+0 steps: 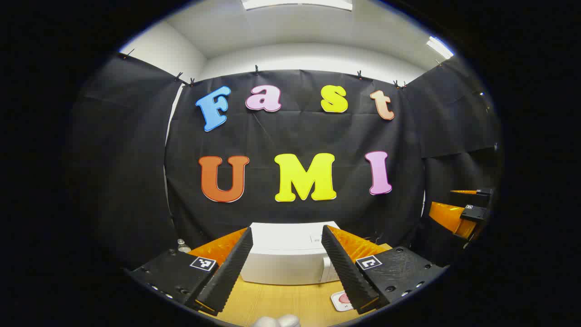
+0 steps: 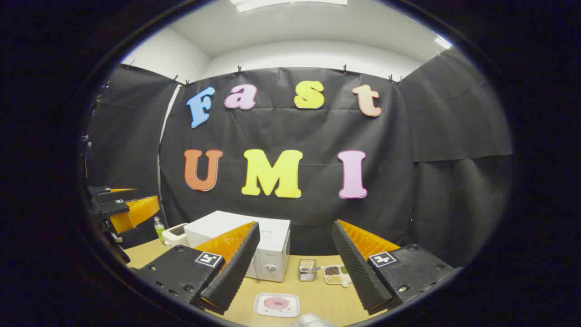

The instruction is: Open the microwave oven with the left hand, put the food in, and close the microwave oven.

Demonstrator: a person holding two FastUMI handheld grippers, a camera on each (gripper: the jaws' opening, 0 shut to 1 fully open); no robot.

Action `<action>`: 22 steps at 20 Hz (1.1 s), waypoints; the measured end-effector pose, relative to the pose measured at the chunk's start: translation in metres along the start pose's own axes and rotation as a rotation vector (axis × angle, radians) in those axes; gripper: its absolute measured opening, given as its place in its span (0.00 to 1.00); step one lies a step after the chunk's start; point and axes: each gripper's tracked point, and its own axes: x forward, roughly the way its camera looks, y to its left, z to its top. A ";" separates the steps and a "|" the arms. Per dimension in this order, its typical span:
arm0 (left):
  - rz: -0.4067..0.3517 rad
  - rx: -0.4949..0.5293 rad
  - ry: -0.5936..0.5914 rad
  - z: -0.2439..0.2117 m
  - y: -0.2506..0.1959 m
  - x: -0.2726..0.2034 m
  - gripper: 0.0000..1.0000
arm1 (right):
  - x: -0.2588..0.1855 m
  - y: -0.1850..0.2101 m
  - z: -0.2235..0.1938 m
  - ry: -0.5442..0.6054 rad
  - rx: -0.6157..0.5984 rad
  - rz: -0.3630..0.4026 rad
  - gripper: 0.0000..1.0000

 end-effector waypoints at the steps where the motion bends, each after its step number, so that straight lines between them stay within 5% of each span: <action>1: 0.004 0.007 0.002 0.000 0.001 0.000 0.96 | 0.001 -0.001 0.001 -0.002 0.004 0.003 0.95; 16: -0.005 0.014 -0.008 -0.012 0.000 0.003 0.96 | 0.000 -0.024 0.001 -0.019 0.000 -0.053 0.95; 22: -0.052 -0.004 0.022 -0.073 -0.033 0.034 0.96 | -0.009 -0.051 0.003 -0.013 -0.010 -0.073 0.95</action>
